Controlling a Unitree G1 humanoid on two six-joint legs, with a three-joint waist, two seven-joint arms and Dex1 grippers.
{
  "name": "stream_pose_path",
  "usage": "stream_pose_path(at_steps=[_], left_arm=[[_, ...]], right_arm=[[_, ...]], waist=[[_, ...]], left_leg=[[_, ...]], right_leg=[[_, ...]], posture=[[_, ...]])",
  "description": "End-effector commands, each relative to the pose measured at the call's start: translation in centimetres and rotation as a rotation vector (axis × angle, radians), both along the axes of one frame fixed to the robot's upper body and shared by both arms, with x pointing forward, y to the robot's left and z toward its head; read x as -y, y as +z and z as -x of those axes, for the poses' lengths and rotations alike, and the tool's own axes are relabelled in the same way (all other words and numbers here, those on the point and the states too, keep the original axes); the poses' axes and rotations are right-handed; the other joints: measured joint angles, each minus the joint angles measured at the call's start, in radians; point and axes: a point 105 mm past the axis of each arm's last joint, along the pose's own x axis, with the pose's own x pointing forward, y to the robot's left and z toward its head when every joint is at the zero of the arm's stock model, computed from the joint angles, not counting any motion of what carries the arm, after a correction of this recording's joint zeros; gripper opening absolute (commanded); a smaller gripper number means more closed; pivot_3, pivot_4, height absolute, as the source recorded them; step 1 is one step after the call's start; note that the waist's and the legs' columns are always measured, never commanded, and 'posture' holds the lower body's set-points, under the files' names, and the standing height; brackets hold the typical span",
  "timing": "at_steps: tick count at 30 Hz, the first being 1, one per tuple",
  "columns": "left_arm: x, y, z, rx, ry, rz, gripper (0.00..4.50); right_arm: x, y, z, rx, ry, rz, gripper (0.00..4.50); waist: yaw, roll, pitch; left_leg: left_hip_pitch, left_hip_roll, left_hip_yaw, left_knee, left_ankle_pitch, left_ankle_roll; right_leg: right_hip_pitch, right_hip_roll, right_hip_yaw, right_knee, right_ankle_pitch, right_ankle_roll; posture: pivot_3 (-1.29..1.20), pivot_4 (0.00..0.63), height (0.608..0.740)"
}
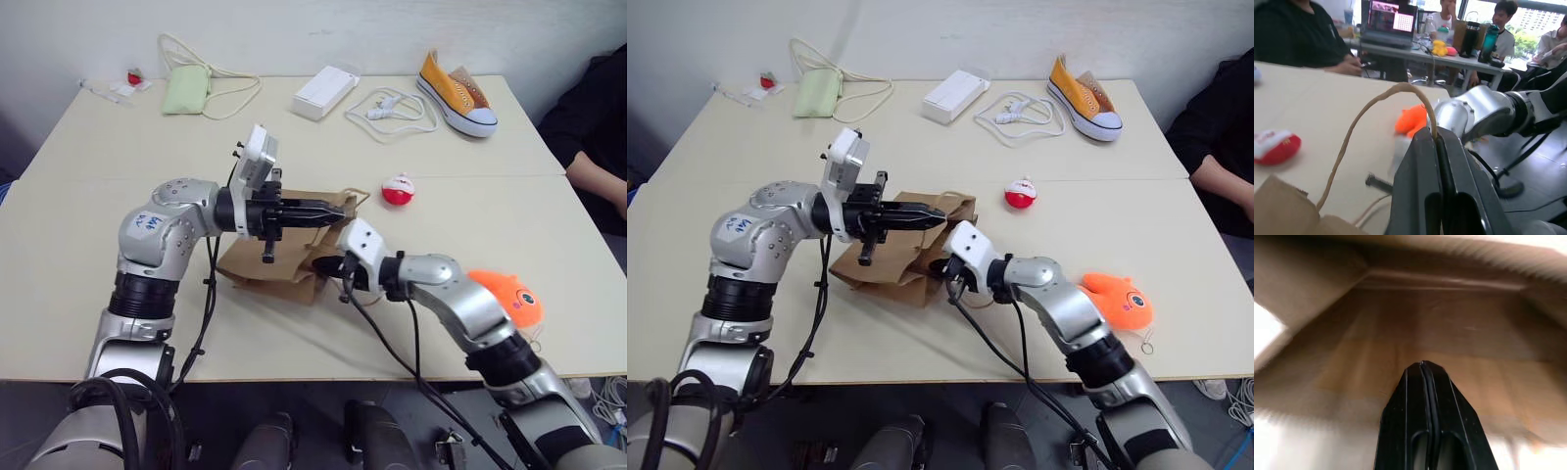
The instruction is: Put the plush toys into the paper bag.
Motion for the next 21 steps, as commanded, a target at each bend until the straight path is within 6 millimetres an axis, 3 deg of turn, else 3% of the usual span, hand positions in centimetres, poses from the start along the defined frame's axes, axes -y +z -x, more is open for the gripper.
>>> stream_pose_path(at_steps=[1, 8, 11, 15, 21], left_arm=[[-0.2, 1.3, -0.4, 0.086, 0.03, 0.03, 0.0], [0.5, 2.7, -0.1, 0.146, 0.018, 0.084, 0.0], [1.5, 3.1, 0.6, 0.165, -0.027, 0.092, 0.0], [2.4, 2.6, 1.8, 0.182, -0.098, 0.064, 0.0], [2.3, 2.9, 3.3, 0.184, -0.166, 0.04, 0.0]], right_arm=[[-0.4, -0.3, -0.3, 0.048, 0.046, 0.046, 0.03], [-0.5, -1.6, 1.3, -0.032, 0.196, 0.151, 0.03], [-1.2, -0.8, 2.1, -0.087, 0.267, 0.135, 0.03], [-1.9, 0.0, 1.8, -0.162, 0.299, 0.106, 0.03], [-1.8, -1.1, 0.2, -0.311, 0.249, 0.073, 0.03]], waist=[[-0.004, 0.0, 0.0], [-0.019, 0.0, 0.0], [-0.019, 0.0, 0.0], [-0.022, 0.0, 0.0], [-0.023, 0.0, 0.0]], left_leg=[[0.0, 0.0, 0.0, 0.0, 0.0, 0.0], [0.0, 0.0, 0.0, 0.0, 0.0, 0.0], [0.0, 0.0, 0.0, 0.0, 0.0, 0.0], [0.0, 0.0, -0.001, 0.001, 0.0, 0.0], [0.0, 0.0, -0.001, 0.001, 0.0, -0.001]], right_leg=[[0.0, 0.0, 0.0, 0.0, 0.0, 0.0], [0.0, 0.0, 0.0, 0.001, 0.0, 0.0], [0.0, 0.0, 0.0, 0.001, 0.0, 0.0], [0.0, 0.0, 0.0, 0.002, 0.0, 0.0], [0.0, 0.0, 0.0, 0.005, 0.0, 0.0]], posture=[[0.0, 0.15, 0.74], [0.0, 0.15, 0.74], [0.0, 0.15, 0.74], [0.0, 0.15, 0.74], [0.0, 0.15, 0.74]])
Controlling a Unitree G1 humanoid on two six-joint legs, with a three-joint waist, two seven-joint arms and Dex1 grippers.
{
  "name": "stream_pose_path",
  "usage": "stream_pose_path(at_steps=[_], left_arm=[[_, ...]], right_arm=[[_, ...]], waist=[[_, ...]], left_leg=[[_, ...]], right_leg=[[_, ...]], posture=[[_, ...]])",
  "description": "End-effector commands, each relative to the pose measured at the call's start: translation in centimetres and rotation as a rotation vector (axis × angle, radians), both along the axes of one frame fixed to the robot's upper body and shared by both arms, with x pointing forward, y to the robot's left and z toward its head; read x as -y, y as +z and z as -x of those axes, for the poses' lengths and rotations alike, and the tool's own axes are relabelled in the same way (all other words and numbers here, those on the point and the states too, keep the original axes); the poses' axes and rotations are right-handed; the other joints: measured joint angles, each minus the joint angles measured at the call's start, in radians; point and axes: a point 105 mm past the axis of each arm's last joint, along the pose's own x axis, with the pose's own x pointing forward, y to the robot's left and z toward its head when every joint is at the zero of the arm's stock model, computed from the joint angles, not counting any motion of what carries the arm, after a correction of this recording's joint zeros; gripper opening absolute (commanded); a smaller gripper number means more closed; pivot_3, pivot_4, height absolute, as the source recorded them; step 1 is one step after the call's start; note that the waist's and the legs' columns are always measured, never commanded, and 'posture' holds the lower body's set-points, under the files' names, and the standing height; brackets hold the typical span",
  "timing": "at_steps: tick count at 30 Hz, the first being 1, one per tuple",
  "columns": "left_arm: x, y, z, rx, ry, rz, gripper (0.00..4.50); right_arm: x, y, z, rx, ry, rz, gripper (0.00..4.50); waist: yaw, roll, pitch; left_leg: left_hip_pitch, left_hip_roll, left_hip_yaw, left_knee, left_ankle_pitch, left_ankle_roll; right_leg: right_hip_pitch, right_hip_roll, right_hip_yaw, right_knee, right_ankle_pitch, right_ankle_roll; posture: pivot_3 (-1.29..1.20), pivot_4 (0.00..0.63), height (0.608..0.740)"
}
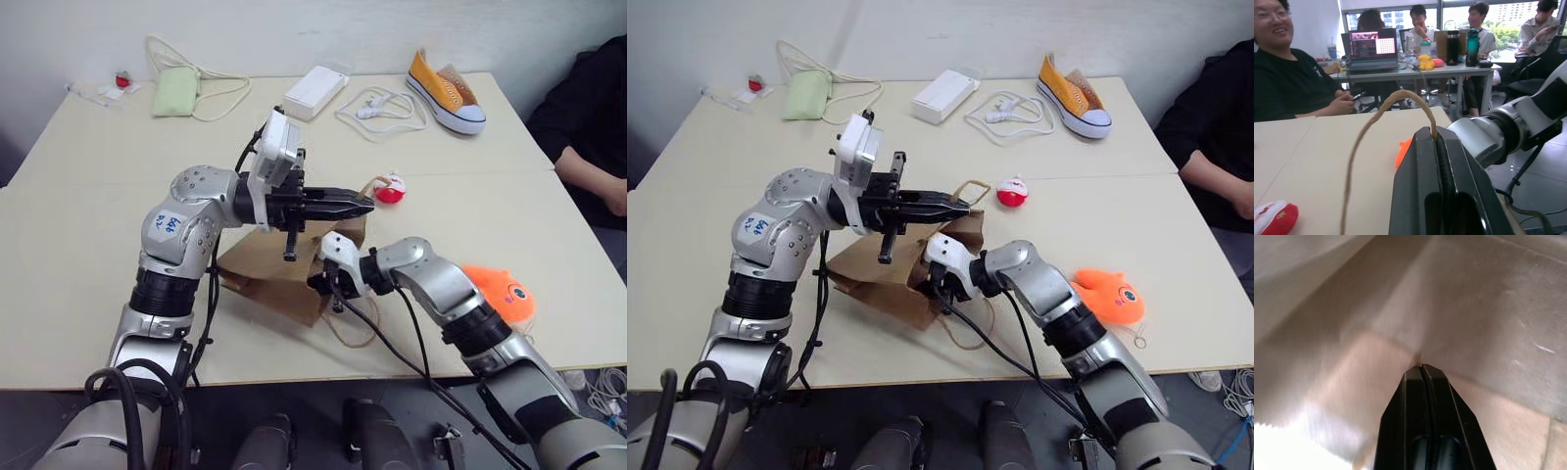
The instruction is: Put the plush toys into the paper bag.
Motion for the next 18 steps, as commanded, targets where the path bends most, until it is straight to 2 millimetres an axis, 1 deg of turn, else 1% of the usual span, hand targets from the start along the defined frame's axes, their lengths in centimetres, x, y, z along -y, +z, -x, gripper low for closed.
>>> stream_pose_path(at_steps=[1, 4, 6, 7, 10, 12, 13, 16, 18], left_arm=[[-0.1, 1.1, 1.4, 0.053, -0.048, 0.003, 0.0], [-0.6, 1.2, 1.3, 0.058, -0.03, 0.001, 0.0], [-0.8, 1.2, 1.2, 0.059, -0.015, -0.001, 0.0], [-0.9, 1.2, 1.2, 0.058, -0.008, -0.001, 0.0], [-0.8, 0.8, 1.3, 0.061, -0.009, -0.009, 0.0], [-0.7, 0.7, 1.4, 0.062, -0.011, -0.009, 0.0], [-0.6, 0.8, 1.4, 0.062, -0.013, -0.004, 0.0], [-0.2, 1.1, 1.6, 0.065, -0.019, 0.008, 0.0], [-0.4, 1.2, 1.4, 0.066, 0.0, 0.014, 0.0]], right_arm=[[0.3, -0.6, -1.0, -0.044, -0.039, -0.006, 0.03], [1.2, -2.1, -1.9, -0.072, -0.103, 0.029, 0.03], [1.3, -2.4, -2.1, -0.111, -0.134, 0.012, 0.03], [1.0, -1.7, -2.2, -0.132, -0.142, -0.026, 0.03], [-0.9, 1.5, -2.4, -0.213, -0.159, -0.191, 0.03], [-1.6, 2.6, -2.5, -0.245, -0.17, -0.254, 0.03], [-2.0, 2.8, -2.7, -0.268, -0.189, -0.283, 0.03], [-3.0, 1.7, -3.0, -0.3, -0.252, -0.292, 0.03], [-3.0, -0.4, -3.7, -0.283, -0.333, -0.222, 0.03]], waist=[[0.001, 0.0, 0.0], [0.001, 0.0, 0.0], [0.001, 0.001, 0.0], [0.001, 0.001, 0.0], [0.001, 0.001, 0.0], [0.0, 0.001, 0.0], [0.0, 0.001, 0.0], [-0.004, 0.001, 0.0], [-0.007, 0.001, -0.001]], left_leg=[[0.0, 0.0, 0.0, 0.0, 0.0, 0.0], [0.0, 0.0, 0.0, 0.001, 0.0, 0.0], [0.001, 0.0, 0.0, 0.002, 0.0, 0.0], [0.001, 0.0, 0.0, 0.003, 0.0, 0.0], [0.001, 0.0, 0.0, 0.005, 0.0, -0.001], [0.0, 0.0, 0.0, 0.005, 0.0, -0.001], [0.0, 0.0, 0.0, 0.005, 0.0, -0.001], [0.0, 0.0, 0.0, 0.004, 0.0, -0.001], [0.0, 0.0, 0.0, 0.004, 0.0, -0.001]], right_leg=[[0.0, 0.0, 0.0, 0.0, 0.0, 0.0], [0.0, 0.0, 0.0, 0.001, 0.0, 0.0], [0.001, 0.0, 0.0, 0.002, 0.0, 0.0], [0.001, 0.0, 0.0, 0.003, 0.0, 0.0], [0.001, 0.0, 0.0, 0.004, 0.0, 0.0], [0.0, 0.0, 0.0, 0.005, 0.0, 0.0], [0.0, 0.0, 0.0, 0.006, 0.0, 0.0], [-0.001, 0.0, 0.0, 0.006, 0.0, 0.0], [-0.001, 0.0, 0.0, 0.006, 0.0, 0.0]], posture=[[0.0, 0.15, 0.74], [0.0, 0.15, 0.74], [0.0, 0.15, 0.74], [0.0, 0.15, 0.74], [0.0, 0.15, 0.74], [0.0, 0.15, 0.74], [0.0, 0.15, 0.74], [0.0, 0.15, 0.74], [0.0, 0.15, 0.74]])
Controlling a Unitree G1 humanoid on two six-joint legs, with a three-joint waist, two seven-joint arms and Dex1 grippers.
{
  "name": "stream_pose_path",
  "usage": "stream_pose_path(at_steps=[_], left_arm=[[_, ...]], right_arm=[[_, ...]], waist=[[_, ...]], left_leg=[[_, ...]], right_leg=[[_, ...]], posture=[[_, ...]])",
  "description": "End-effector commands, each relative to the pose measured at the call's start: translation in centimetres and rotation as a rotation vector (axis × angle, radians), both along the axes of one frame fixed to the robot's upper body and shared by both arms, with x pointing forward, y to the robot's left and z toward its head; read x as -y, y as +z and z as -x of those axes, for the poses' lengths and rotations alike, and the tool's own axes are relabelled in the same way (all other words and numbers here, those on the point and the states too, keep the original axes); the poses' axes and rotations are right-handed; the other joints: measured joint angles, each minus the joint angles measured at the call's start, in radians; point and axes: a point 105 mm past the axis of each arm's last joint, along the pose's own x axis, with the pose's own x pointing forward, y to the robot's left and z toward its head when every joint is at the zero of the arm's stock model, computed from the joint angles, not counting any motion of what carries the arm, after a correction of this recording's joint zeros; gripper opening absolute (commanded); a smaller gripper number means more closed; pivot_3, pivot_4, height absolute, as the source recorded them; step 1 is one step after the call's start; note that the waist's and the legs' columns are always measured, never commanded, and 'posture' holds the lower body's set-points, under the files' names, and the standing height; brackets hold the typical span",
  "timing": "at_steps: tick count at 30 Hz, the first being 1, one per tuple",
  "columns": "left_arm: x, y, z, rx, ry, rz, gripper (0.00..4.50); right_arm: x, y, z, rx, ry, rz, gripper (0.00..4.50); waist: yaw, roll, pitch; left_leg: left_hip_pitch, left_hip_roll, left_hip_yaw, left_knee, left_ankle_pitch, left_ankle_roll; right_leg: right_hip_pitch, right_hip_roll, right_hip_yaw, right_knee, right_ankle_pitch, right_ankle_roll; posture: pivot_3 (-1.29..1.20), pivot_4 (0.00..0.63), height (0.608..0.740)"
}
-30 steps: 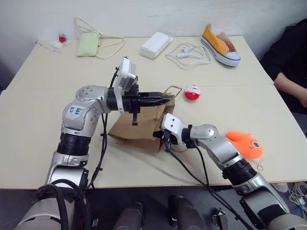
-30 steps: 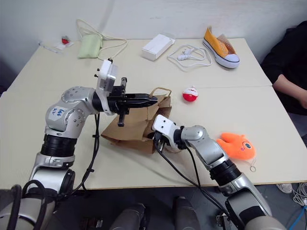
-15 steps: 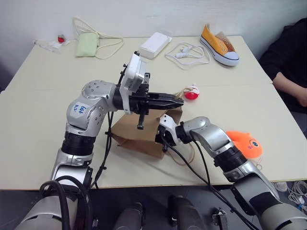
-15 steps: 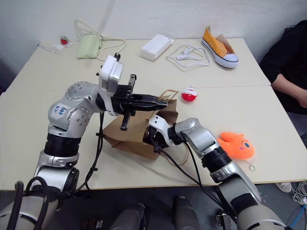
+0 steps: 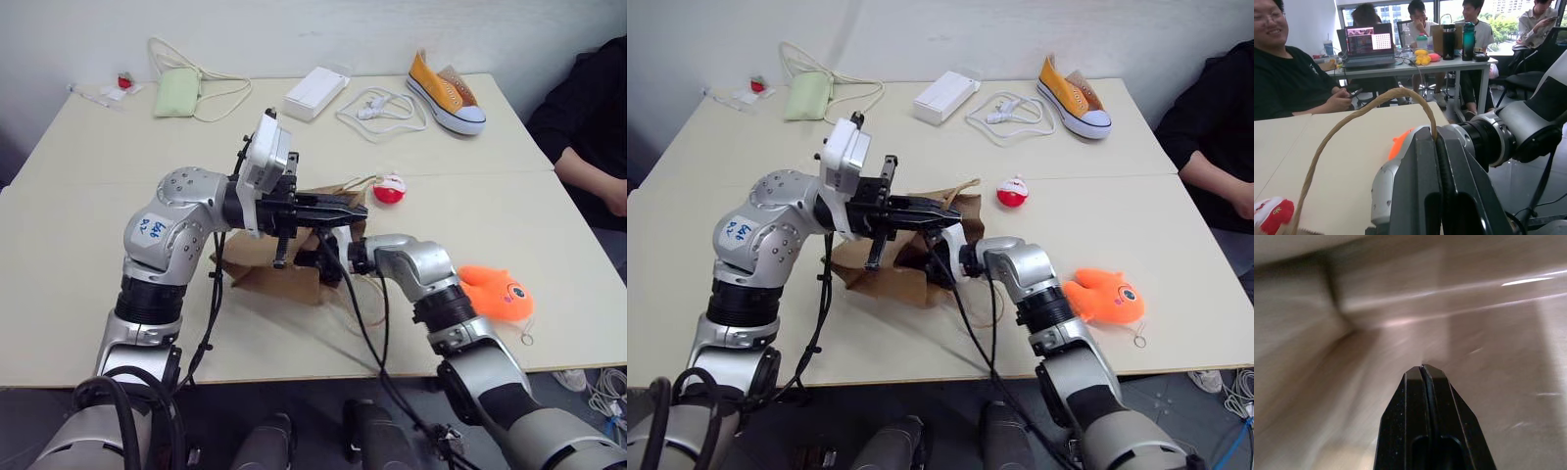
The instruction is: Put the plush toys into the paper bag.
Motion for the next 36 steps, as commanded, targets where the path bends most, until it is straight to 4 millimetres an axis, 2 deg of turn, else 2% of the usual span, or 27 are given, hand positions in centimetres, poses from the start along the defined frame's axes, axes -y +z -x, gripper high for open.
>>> stream_pose_path(at_steps=[1, 4, 8, 12, 17, 20, 23, 27, 28, 30, 32, 33, 36], left_arm=[[0.0, 1.3, 0.3, 0.045, 0.003, 0.034, 0.0], [-1.2, 2.2, -1.2, 0.037, 0.097, 0.085, 0.0], [-2.5, 5.4, -2.7, -0.01, 0.182, 0.223, 0.0], [-3.0, 6.6, -3.3, -0.032, 0.209, 0.271, 0.0], [-2.1, 4.7, -3.3, -0.049, 0.203, 0.224, 0.0], [-1.7, 3.4, -3.3, -0.062, 0.203, 0.195, 0.0], [-1.6, 2.4, -3.4, -0.082, 0.208, 0.177, 0.0], [-1.7, 1.8, -3.2, -0.095, 0.205, 0.16, 0.0], [-1.7, 1.8, -3.2, -0.099, 0.204, 0.159, 0.0], [-1.8, 1.5, -3.0, -0.11, 0.199, 0.151, 0.0], [-2.0, 1.2, -2.8, -0.121, 0.197, 0.138, 0.0], [-2.0, 1.1, -2.8, -0.124, 0.197, 0.135, 0.0], [-2.2, 0.8, -2.5, -0.134, 0.186, 0.119, 0.0]], right_arm=[[0.1, -2.7, -1.1, 0.001, -0.108, 0.102, 0.03], [0.7, -4.5, -1.9, 0.007, -0.183, 0.205, 0.03], [2.0, -6.3, -1.8, 0.161, -0.133, 0.388, 0.03], [2.5, -6.4, -1.9, 0.277, -0.105, 0.444, 0.03], [2.7, -3.9, -2.3, 0.368, -0.139, 0.37, 0.03], [2.9, -1.1, -2.0, 0.442, -0.155, 0.274, 0.03], [4.2, 2.5, -0.5, 0.494, -0.182, 0.159, 0.03], [8.7, 6.0, 3.8, 0.506, -0.237, 0.085, 0.03], [9.6, 6.4, 4.7, 0.5, -0.256, 0.081, 0.03], [12.8, 7.1, 6.8, 0.479, -0.349, 0.092, 0.03], [16.2, 7.4, 8.8, 0.462, -0.459, 0.132, 0.03], [17.2, 7.5, 9.4, 0.457, -0.493, 0.149, 0.03], [23.1, 6.5, 12.3, 0.363, -0.728, 0.253, 0.6]], waist=[[-0.004, 0.0, 0.0], [-0.013, 0.0, -0.001], [-0.01, 0.0, -0.002], [-0.007, 0.003, -0.005], [-0.003, 0.003, -0.005], [0.002, 0.003, -0.005], [0.007, 0.003, -0.005], [0.012, 0.003, -0.005], [0.014, 0.003, -0.005], [0.014, 0.002, -0.005], [0.019, 0.002, -0.005], [0.022, 0.002, -0.005], [0.034, 0.002, -0.004]], left_leg=[[0.0, 0.0, 0.0, 0.0, 0.0, 0.0], [0.002, 0.0, 0.0, 0.001, 0.0, 0.0], [0.003, -0.001, -0.001, 0.004, 0.001, -0.001], [0.003, -0.003, -0.001, 0.004, 0.001, -0.001], [0.003, -0.003, -0.002, 0.004, 0.001, -0.001], [0.002, -0.003, -0.002, 0.004, 0.001, -0.001], [-0.001, -0.003, -0.002, 0.004, 0.001, -0.001], [-0.004, -0.002, -0.001, 0.001, 0.001, -0.001], [-0.004, -0.002, -0.002, 0.0, 0.001, -0.001], [-0.004, -0.002, -0.002, -0.001, 0.001, -0.001], [-0.004, -0.002, -0.001, -0.003, 0.001, 0.0], [-0.002, -0.002, -0.001, -0.004, 0.001, 0.0], [-0.001, -0.002, 0.0, -0.005, 0.001, 0.0]], right_leg=[[0.0, 0.0, 0.0, 0.0, 0.0, 0.0], [0.002, 0.0, 0.0, 0.0, 0.0, 0.0], [0.003, -0.001, 0.0, 0.003, 0.0, 0.0], [0.004, -0.002, 0.0, 0.005, 0.0, 0.0], [0.004, -0.002, 0.0, 0.005, 0.0, 0.0], [0.003, -0.002, 0.0, 0.004, 0.0, 0.0], [0.0, -0.002, 0.0, 0.004, 0.0, 0.0], [-0.004, -0.002, 0.0, 0.003, 0.0, 0.0], [-0.004, -0.002, 0.0, 0.003, 0.0, 0.0], [-0.004, -0.001, 0.0, 0.0, 0.0, 0.0], [-0.003, -0.002, 0.001, -0.001, 0.0, 0.0], [-0.003, -0.002, 0.001, -0.002, 0.0, 0.0], [-0.002, -0.002, 0.002, -0.003, 0.0, 0.0]], posture=[[0.0, 0.15, 0.74], [0.0, 0.15, 0.74], [0.0, 0.15, 0.74], [0.0, 0.15, 0.74], [0.0, 0.15, 0.74], [0.0, 0.15, 0.74], [0.0, 0.15, 0.74], [0.0, 0.15, 0.74], [0.0, 0.15, 0.74], [0.0, 0.15, 0.74], [0.0, 0.15, 0.74], [0.0, 0.15, 0.74], [0.0, 0.15, 0.74]])
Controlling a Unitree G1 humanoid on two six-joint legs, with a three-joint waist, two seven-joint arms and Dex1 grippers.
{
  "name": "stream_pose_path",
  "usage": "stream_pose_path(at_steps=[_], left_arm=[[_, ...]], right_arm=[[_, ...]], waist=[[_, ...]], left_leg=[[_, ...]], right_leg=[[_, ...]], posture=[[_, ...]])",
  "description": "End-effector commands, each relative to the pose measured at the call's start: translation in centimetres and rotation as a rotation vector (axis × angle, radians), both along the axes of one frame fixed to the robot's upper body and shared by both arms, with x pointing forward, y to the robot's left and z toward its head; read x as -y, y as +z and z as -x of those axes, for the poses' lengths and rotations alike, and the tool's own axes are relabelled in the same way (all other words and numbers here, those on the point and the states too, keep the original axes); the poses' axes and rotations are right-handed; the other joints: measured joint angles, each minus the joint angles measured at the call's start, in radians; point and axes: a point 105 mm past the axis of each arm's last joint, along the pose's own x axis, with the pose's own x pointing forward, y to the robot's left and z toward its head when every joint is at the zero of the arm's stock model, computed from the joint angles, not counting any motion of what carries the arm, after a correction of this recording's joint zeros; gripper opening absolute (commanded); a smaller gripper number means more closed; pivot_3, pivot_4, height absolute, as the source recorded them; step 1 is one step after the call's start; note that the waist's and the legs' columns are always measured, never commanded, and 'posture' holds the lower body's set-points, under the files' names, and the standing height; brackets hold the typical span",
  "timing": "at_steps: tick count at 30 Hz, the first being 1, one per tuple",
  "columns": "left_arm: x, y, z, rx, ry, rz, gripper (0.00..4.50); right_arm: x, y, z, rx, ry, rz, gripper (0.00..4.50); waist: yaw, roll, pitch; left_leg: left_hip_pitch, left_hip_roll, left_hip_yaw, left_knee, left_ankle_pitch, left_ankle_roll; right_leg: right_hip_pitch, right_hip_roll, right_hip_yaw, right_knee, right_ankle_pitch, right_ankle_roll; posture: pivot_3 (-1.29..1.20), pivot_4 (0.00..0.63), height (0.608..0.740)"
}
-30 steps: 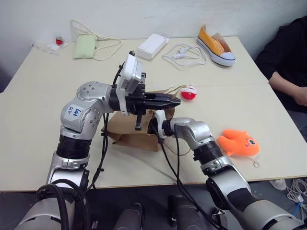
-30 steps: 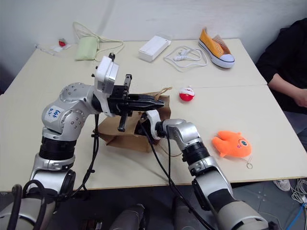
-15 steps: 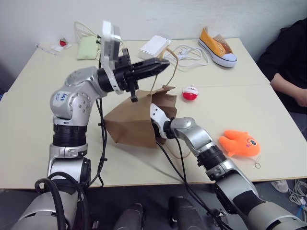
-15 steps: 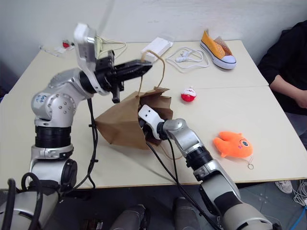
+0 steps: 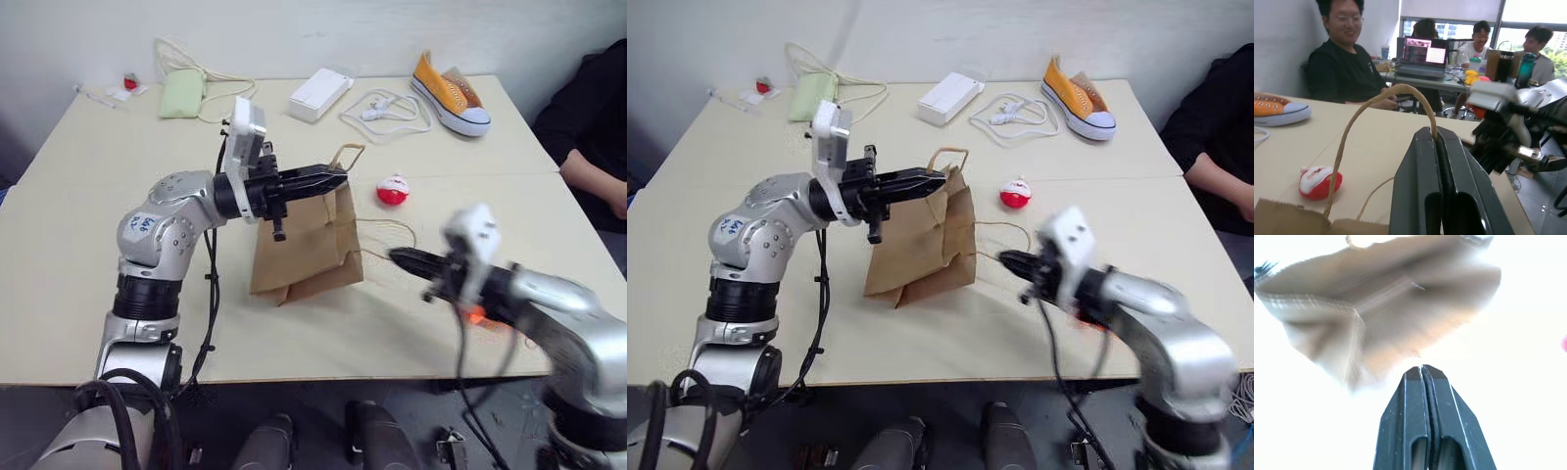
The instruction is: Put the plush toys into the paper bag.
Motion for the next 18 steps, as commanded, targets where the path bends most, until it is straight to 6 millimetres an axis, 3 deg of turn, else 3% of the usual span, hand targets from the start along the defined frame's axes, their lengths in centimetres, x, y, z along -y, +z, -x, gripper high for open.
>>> stream_pose_path(at_steps=[1, 3, 5, 8, 11, 15, 18], left_arm=[[-0.3, 0.7, 1.1, 0.034, -0.037, -0.005, 0.0], [-0.4, 0.3, 1.4, 0.02, -0.047, -0.018, 0.0], [-0.6, 0.0, 1.6, 0.012, -0.058, -0.034, 0.0], [-0.9, -0.3, 1.7, 0.006, -0.074, -0.063, 0.0], [-1.2, -0.2, 1.5, 0.007, -0.075, -0.078, 0.0], [-1.2, -0.1, 1.3, 0.014, -0.071, -0.088, 0.0], [-1.1, 0.1, 1.3, 0.018, -0.07, -0.088, 0.0]], right_arm=[[6.0, 0.2, 4.3, -0.04, -0.27, 0.024, 0.86], [7.7, -0.5, 6.5, -0.077, -0.365, 0.051, 1.55], [8.4, -1.2, 7.4, -0.096, -0.415, 0.077, 2.26], [8.8, -2.3, 7.6, -0.109, -0.455, 0.072, 3.31], [9.0, -3.0, 6.5, -0.08, -0.476, 0.067, 4.4], [10.2, -3.6, 4.3, -0.027, -0.535, 0.073, 4.46], [11.2, -5.6, 2.5, -0.072, -0.596, 0.081, 4.46]], waist=[[0.011, 0.0, 0.0], [0.017, 0.0, 0.0], [0.015, 0.0, 0.0], [0.006, -0.002, 0.001], [0.005, -0.002, 0.001], [0.008, -0.003, 0.001], [0.011, -0.003, 0.001]], left_leg=[[0.001, 0.0, 0.0, 0.0, 0.0, 0.0], [0.002, 0.001, 0.0, -0.001, 0.0, 0.0], [0.003, 0.0, 0.001, -0.001, 0.0, 0.001], [0.008, 0.0, 0.002, -0.001, 0.001, 0.001], [0.014, 0.0, 0.004, -0.004, 0.001, 0.001], [0.014, 0.0, 0.004, -0.004, 0.001, 0.001], [0.014, 0.0, 0.003, -0.004, 0.001, 0.001]], right_leg=[[0.0, 0.0, 0.0, -0.001, 0.0, 0.0], [0.002, 0.0, 0.0, 0.0, 0.0, 0.0], [0.003, 0.0, 0.001, 0.0, 0.0, 0.0], [0.008, 0.0, 0.003, -0.003, 0.001, 0.001], [0.011, 0.0, 0.004, -0.003, 0.0, 0.001], [0.011, 0.0, 0.004, -0.004, 0.0, 0.001], [0.011, 0.0, 0.003, -0.004, 0.0, 0.001]], posture=[[0.0, 0.15, 0.74], [0.0, 0.15, 0.74], [0.0, 0.15, 0.74], [0.0, 0.15, 0.74], [0.0, 0.15, 0.74], [0.0, 0.15, 0.74], [0.0, 0.15, 0.74]])
